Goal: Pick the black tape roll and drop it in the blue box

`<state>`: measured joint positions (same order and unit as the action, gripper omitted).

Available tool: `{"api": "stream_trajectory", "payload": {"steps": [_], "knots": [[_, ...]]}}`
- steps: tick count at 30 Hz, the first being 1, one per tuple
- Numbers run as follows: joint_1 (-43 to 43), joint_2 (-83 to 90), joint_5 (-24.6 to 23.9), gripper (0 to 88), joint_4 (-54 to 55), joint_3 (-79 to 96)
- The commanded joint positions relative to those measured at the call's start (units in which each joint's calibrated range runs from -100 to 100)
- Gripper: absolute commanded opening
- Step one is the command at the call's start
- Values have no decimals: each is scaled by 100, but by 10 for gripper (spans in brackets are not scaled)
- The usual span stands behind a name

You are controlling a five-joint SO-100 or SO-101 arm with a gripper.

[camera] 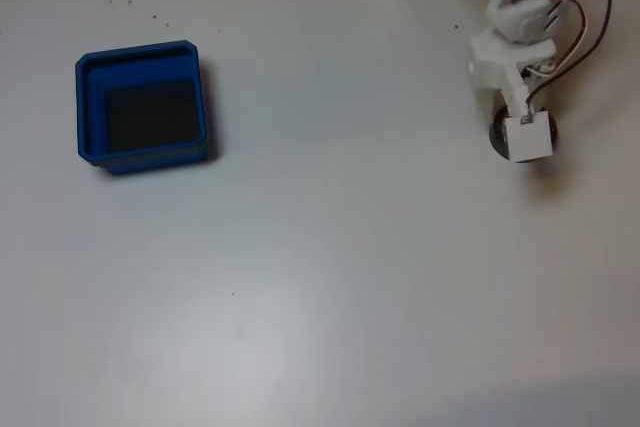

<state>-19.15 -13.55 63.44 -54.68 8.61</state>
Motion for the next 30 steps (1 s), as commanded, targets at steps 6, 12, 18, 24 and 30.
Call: {"api": "stream_trajectory", "payload": {"steps": [6, 12, 18, 24, 30], "knots": [[54, 50, -312, 224, 64, -403], [161, -117, -312, 224, 64, -403], [210, -167, -312, 224, 64, -403], [210, -167, -312, 224, 64, -376], [190, -267, -321, 224, 64, -385]]}}
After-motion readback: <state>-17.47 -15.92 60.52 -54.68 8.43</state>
